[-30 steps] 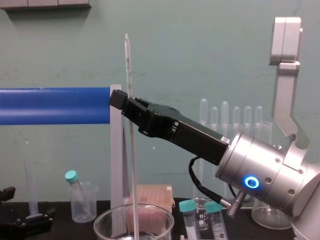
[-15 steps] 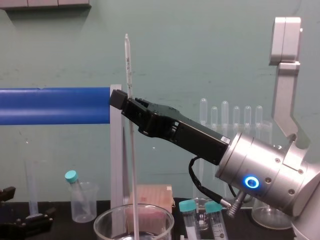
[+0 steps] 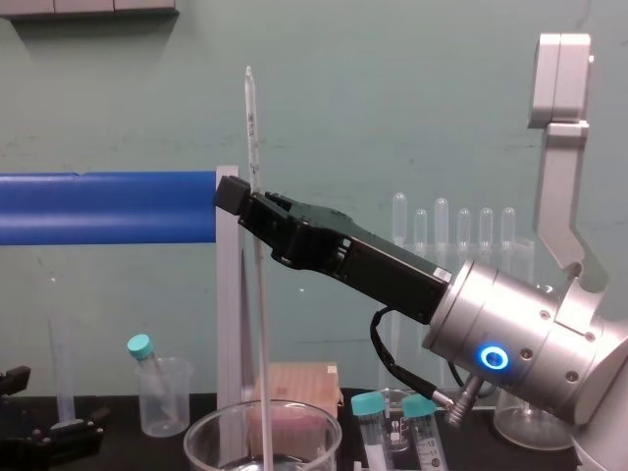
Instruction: Hold the thermometer with one hand and immerse one end into the beaker, then reinsert it into the test tube rack.
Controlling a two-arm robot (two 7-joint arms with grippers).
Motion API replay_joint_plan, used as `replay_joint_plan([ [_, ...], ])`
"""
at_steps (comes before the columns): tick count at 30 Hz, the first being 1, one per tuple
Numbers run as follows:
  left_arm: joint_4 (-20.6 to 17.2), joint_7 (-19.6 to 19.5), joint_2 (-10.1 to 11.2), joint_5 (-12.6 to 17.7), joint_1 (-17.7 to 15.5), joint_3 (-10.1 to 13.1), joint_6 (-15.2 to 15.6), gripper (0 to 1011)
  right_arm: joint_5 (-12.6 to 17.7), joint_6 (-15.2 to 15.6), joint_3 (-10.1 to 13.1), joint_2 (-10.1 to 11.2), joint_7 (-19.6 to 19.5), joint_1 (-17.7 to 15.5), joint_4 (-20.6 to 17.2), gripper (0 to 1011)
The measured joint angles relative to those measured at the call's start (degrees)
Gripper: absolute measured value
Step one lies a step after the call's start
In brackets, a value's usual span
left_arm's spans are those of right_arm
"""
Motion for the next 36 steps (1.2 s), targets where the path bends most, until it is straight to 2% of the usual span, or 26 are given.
replay_joint_plan([
  [36, 0.0, 0.0, 0.0, 0.0, 0.0, 0.0, 0.0, 1008, 0.0, 0.0, 0.0, 0.0, 0.0, 0.0, 0.0, 52],
])
